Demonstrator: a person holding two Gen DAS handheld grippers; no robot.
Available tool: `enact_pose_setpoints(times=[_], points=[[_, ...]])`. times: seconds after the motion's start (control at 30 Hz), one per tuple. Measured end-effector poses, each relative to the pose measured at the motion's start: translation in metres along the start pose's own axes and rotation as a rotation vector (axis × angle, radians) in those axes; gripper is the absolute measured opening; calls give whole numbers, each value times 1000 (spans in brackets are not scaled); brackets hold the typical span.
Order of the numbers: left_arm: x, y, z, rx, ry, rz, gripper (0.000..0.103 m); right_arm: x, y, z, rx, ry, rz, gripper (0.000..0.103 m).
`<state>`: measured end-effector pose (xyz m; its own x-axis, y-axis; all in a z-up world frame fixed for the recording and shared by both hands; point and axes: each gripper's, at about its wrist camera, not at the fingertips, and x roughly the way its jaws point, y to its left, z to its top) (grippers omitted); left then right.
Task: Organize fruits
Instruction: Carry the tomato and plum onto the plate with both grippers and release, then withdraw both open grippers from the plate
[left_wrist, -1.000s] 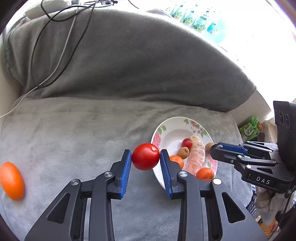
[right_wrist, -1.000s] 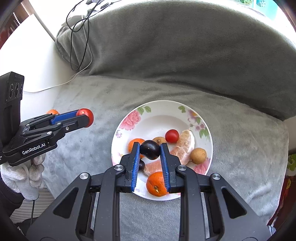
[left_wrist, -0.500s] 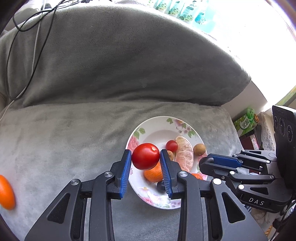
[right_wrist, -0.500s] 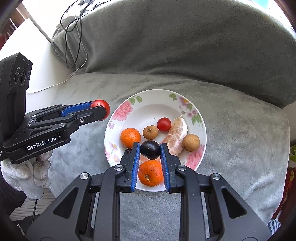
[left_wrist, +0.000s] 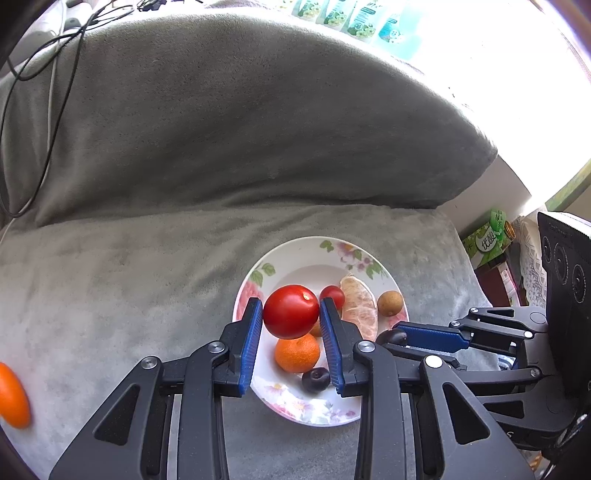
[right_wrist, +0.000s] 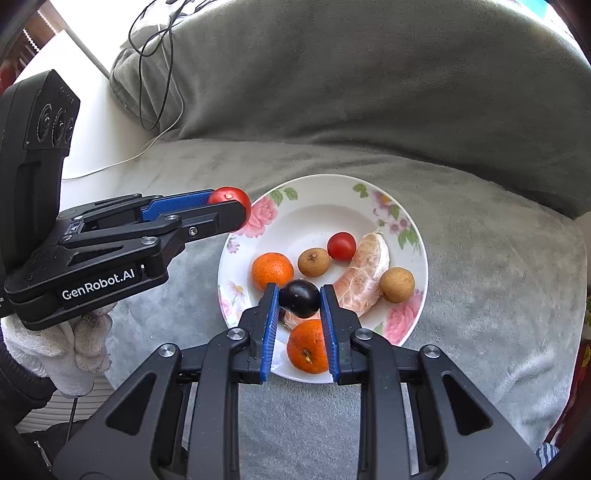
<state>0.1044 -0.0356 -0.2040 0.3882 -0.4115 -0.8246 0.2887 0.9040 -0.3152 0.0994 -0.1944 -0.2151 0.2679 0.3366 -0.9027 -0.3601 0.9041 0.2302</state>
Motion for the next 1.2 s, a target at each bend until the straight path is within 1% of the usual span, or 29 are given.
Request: enact_pose_setpoints(times=[0.2,0.23,0.27,0.33,0.37,0.43,0.47,0.53,0.57,0.6,0.7,0.77,0.83,0.87,1.2], points=[[0,-3,1,13,2,3,30,2,1,1,0,6,-1,25],[0,-3,1,14,1,5,30,2,1,0,0,6,-1,26],[0,-3,1,13,0,7,30,1,1,0,-2,6,-2,28],[-1,-3,1,14,-2,2,31,0,2,0,-6,-1,-6,43],[-1,-3,0,16,-4,1,31,-1,2,0,-7,-8,-7,46],[-2,-4,0,21,-6,4,37,-4,2,0,-7,-20,-7,54],[-3,-5,0,21,-9,4,42,-5,2,0,-5,-23,-7,55],[-5,-5,0,23,-13,6,44,-6,2,0,-4,-26,-11,60],[-6,-5,0,24,-16,9,48,-7,2,0,-3,-26,-12,62],[-7,-6,0,24,-19,13,54,-7,2,-1,-2,-26,-14,64],[-10,-6,1,20,-28,16,62,-8,3,-1,-2,-28,-17,67],[-11,-6,1,21,-32,17,64,-8,3,-1,-2,-29,-16,69],[-13,-6,1,22,-35,23,68,-10,4,-1,-3,-34,-17,73],[-14,-7,1,22,-38,26,70,-11,4,-1,-4,-37,-17,73],[-25,-4,-1,12,-56,51,70,-17,9,1,-20,-61,-29,74]])
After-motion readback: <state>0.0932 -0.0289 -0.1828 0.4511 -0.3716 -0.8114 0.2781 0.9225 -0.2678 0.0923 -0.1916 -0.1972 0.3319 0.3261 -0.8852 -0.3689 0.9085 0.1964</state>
